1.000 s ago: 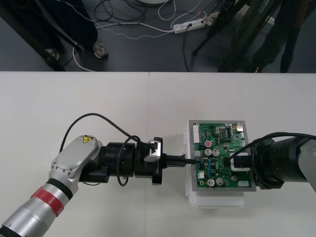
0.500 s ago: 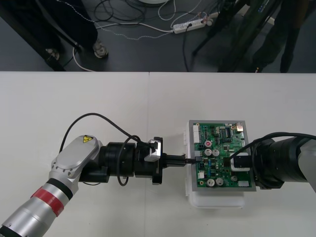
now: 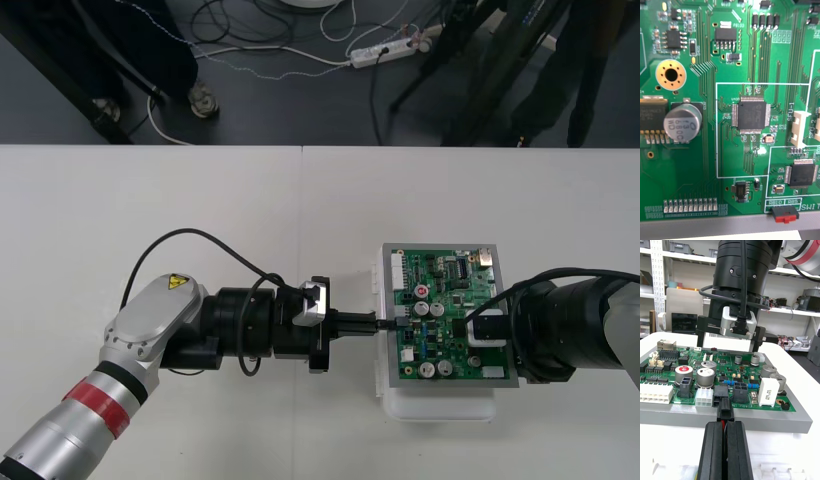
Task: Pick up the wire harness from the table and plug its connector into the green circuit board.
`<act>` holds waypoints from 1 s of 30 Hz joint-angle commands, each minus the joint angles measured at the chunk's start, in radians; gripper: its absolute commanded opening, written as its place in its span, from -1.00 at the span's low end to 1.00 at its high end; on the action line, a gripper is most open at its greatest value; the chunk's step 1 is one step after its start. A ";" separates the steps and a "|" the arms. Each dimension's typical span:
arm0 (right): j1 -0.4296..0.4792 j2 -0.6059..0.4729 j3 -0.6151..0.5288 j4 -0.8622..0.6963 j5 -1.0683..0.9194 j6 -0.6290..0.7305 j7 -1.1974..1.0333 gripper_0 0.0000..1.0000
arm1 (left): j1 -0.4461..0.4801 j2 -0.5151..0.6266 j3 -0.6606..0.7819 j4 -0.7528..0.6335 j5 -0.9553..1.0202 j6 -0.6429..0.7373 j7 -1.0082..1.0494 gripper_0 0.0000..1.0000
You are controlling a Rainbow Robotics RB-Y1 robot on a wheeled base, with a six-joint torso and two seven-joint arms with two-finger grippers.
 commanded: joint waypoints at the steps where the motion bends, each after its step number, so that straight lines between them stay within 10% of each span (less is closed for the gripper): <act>1: -0.001 0.017 0.011 -0.036 -0.001 -0.004 -0.033 1.00 | -0.038 -0.034 -0.020 -0.009 0.022 0.033 -0.038 -1.00; 30: -0.001 0.017 0.012 -0.036 -0.003 -0.004 -0.034 1.00 | -0.038 -0.051 -0.025 -0.009 0.025 0.044 -0.042 -1.00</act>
